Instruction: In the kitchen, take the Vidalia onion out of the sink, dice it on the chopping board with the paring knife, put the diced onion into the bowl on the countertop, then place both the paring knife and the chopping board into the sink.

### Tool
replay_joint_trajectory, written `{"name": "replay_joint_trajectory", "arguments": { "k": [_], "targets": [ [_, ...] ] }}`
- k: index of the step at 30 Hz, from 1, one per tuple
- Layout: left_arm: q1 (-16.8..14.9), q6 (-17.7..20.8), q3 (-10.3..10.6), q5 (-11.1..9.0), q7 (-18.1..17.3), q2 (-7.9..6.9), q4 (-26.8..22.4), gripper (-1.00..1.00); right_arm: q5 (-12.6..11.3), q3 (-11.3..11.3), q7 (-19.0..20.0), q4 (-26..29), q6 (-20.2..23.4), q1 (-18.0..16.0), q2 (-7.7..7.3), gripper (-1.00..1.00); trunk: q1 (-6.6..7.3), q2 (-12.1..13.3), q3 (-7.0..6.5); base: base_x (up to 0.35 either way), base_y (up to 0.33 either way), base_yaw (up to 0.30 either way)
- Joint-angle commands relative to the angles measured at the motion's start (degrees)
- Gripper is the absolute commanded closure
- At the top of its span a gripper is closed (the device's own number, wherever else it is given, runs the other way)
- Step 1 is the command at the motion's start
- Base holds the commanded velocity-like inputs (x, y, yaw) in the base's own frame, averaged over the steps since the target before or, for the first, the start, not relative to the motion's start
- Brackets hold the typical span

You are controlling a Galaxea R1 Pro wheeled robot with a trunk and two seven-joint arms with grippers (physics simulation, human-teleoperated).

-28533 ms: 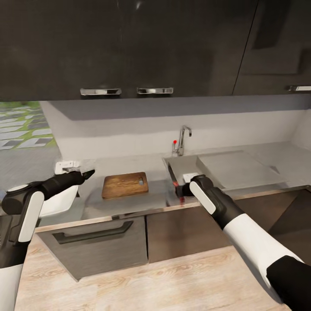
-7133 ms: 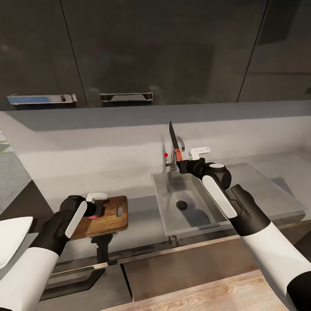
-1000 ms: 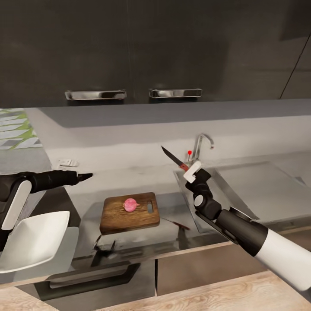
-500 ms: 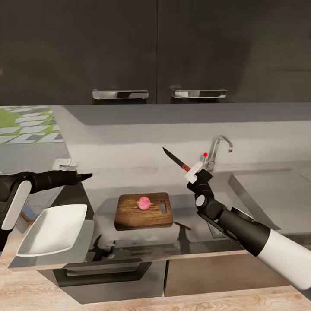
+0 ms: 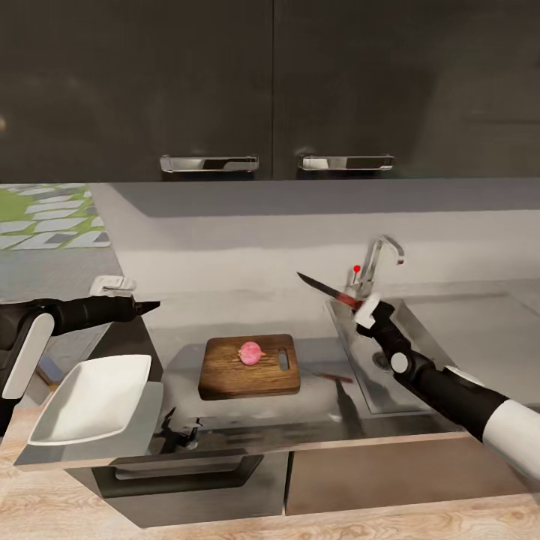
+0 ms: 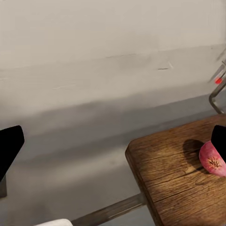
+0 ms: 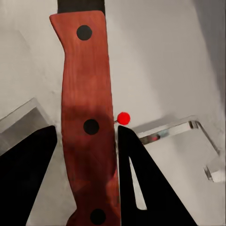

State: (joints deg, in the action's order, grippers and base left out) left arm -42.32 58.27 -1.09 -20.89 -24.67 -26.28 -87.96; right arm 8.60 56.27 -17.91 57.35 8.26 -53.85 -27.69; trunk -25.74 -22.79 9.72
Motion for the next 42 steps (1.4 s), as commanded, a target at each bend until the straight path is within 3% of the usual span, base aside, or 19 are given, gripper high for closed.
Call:
{"name": "replay_joint_trajectory", "arguments": {
  "k": [1,5,7,10,11,13,17,19,21,22,24,26,27,28,29,33,38,42],
  "targets": [
    [-0.07,0.26,-0.06,0.32,-0.46,0.0,-0.02,-1.0,1.27,-0.61,-1.57,-0.35,-0.85,-0.12,-0.03,1.0,-0.04,-0.13,0.13,0.0,0.0,0.0],
    [-0.05,0.26,-0.06,0.32,-0.46,0.0,-0.02,-1.0,2.17,-1.79,-6.68,-0.21,-2.79,-0.12,0.04,1.0,-0.04,-0.13,0.13,0.0,0.0,0.0],
    [-0.06,0.26,-0.06,0.32,-0.46,0.0,-0.02,-1.0,2.31,-1.15,-9.53,0.1,-2.98,-0.12,0.07,1.0,-0.04,-0.13,0.13,0.0,0.0,0.0],
    [-0.07,0.26,-0.06,0.32,-0.46,0.0,-0.02,-1.0,2.52,1.98,-14.59,0.25,-3.02,-0.12,0.14,1.0,-0.04,-0.13,0.13,0.0,0.0,0.0],
    [-0.08,0.26,-0.06,0.32,-0.46,0.0,-0.02,-1.0,2.66,4.35,-20.58,0.29,-3.0,-0.12,0.26,1.0,-0.04,-0.13,0.13,0.0,0.0,0.0],
    [-0.06,0.26,-0.06,0.32,-0.46,0.0,-0.02,-1.0,2.65,6.97,-28.69,0.3,-2.99,-0.12,0.65,1.0,-0.04,-0.13,0.13,0.0,0.0,0.0],
    [-0.05,0.26,-0.06,0.32,-0.46,0.0,-0.02,-1.0,2.54,11.25,-40.28,0.29,-3.0,-0.12,0.94,1.0,-0.04,-0.13,0.13,0.0,0.0,0.0],
    [-0.07,0.26,-0.06,0.32,-0.46,0.0,-0.02,-1.0,2.52,13.53,-44.14,0.27,-3.14,-0.12,0.9,1.0,-0.04,-0.13,0.13,0.0,0.0,0.0],
    [-0.08,0.26,-0.06,0.32,-0.46,0.0,-0.02,-1.0,2.51,15.6,-44.99,0.24,-3.25,-0.12,0.78,1.0,-0.04,-0.13,0.13,0.0,0.0,0.0],
    [-0.09,0.26,-0.06,0.32,-0.46,0.0,-0.02,-1.0,2.51,16.25,-44.02,0.23,-3.27,-0.12,0.72,1.0,-0.04,-0.13,0.13,0.0,0.0,0.0],
    [-0.08,0.26,-0.06,0.32,-0.46,0.0,-0.02,-1.0,2.54,16.87,-38.45,0.23,-3.27,-0.12,0.66,1.0,-0.04,-0.13,0.13,0.0,0.0,0.0],
    [-0.07,0.26,-0.06,0.32,-0.46,0.0,-0.02,-1.0,2.66,16.5,-27.29,0.28,-3.17,-0.12,0.64,1.0,-0.04,-0.13,0.13,0.0,0.0,0.0],
    [-0.07,0.26,-0.06,0.32,-0.46,0.0,-0.02,-1.0,2.68,16.15,-24.76,0.28,-3.15,-0.12,0.64,1.0,-0.04,-0.13,0.13,0.0,0.0,0.0],
    [-0.1,0.26,-0.06,0.32,-0.46,0.0,-0.02,-1.0,2.72,14.37,-18.21,0.3,-3.11,-0.12,0.63,1.0,-0.04,-0.13,0.13,0.0,0.0,0.0],
    [-0.08,0.26,-0.06,0.32,-0.46,0.0,-0.02,-1.0,2.75,12.78,-14.47,0.3,-3.1,-0.12,0.63,1.0,-0.04,-0.13,0.13,0.0,0.0,0.0],
    [-0.08,0.26,-0.06,0.32,-0.46,0.0,-0.02,-1.0,2.81,8.98,-3.63,0.43,-3.05,-0.11,0.62,1.0,-0.04,-0.13,0.13,0.0,0.0,0.0],
    [-0.11,0.26,-0.06,0.32,-0.46,0.06,-0.02,-1.0,2.88,7.98,2.17,0.47,-2.83,-0.12,0.62,1.0,-0.04,-0.13,0.13,0.0,0.0,0.0],
    [-0.13,0.26,-0.06,0.32,-0.46,0.08,-0.02,-1.0,5.46,7.88,3.56,0.5,0.72,-0.11,0.62,1.0,-0.04,-0.13,0.13,0.0,0.0,0.0]
  ]
}}
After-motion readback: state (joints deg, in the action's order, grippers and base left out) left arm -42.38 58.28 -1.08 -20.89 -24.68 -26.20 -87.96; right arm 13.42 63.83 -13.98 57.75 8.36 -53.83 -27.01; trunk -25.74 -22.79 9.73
